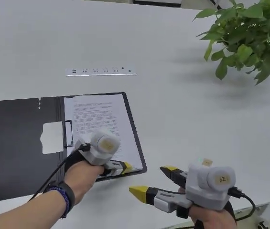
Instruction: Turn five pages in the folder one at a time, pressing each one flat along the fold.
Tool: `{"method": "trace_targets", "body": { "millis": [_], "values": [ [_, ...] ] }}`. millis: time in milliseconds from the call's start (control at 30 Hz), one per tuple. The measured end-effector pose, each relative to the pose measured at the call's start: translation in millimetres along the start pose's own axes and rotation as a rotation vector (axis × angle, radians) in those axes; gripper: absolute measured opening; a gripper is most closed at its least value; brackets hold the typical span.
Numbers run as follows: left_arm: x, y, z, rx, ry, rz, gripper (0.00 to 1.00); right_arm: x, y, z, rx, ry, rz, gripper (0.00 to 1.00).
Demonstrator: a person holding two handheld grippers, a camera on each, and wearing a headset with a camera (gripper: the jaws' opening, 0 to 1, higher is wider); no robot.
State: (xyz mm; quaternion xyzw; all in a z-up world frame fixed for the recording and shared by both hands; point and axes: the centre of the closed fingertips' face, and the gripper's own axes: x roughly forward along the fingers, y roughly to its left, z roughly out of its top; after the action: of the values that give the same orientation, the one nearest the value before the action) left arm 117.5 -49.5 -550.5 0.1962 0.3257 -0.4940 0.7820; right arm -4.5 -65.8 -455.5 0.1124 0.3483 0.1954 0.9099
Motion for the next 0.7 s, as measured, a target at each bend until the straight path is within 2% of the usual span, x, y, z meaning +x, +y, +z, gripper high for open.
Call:
{"method": "trace_targets", "body": {
  "millis": [233,467,600,700],
  "values": [
    [1.4,1.0,-0.9,0.015,-0.009,0.003,0.82,2.6,-7.3,-2.7,0.009,0.006,-0.002,0.7],
    [0.8,2.7,0.0,0.006,-0.027,0.005,0.79,17.5,-12.3,-3.5,0.01,0.017,0.013,0.69],
    [0.7,6.4,1.9,-0.001,-0.041,0.017,0.71,26.2,-19.5,-3.4,0.005,0.021,0.011,0.69],
    [1.7,1.2,2.9,0.011,-0.046,-0.006,0.64,30.8,-21.9,-0.2,0.014,0.015,0.02,0.68]
  ]
}}
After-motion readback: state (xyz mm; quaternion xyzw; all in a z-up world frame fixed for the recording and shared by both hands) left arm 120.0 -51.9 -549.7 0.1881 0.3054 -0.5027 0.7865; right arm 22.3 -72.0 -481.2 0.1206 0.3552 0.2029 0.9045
